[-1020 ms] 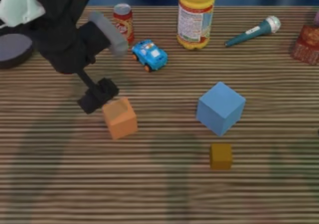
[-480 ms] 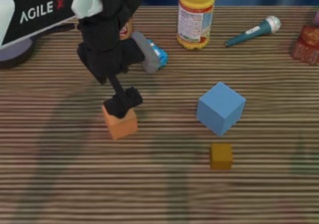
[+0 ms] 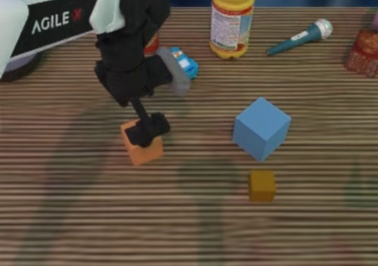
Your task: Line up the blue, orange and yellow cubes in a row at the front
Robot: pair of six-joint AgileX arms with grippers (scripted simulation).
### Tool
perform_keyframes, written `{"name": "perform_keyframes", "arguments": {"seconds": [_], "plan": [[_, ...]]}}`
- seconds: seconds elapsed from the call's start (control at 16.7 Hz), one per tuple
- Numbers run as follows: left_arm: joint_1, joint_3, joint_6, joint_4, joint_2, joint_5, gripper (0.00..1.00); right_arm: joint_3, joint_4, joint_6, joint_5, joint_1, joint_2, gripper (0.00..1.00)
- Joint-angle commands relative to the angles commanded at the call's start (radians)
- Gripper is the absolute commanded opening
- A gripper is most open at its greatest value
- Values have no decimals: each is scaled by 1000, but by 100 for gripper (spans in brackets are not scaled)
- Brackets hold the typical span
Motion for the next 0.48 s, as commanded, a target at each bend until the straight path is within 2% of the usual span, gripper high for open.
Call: {"name": "perform_keyframes", "arguments": {"seconds": [0.24, 0.48], "plan": [[0, -107, 0, 180, 59, 1, 100, 0, 0, 0, 0, 0, 0, 100], [0, -142, 1, 227, 82, 1, 100, 0, 0, 0, 0, 0, 0, 100]]}}
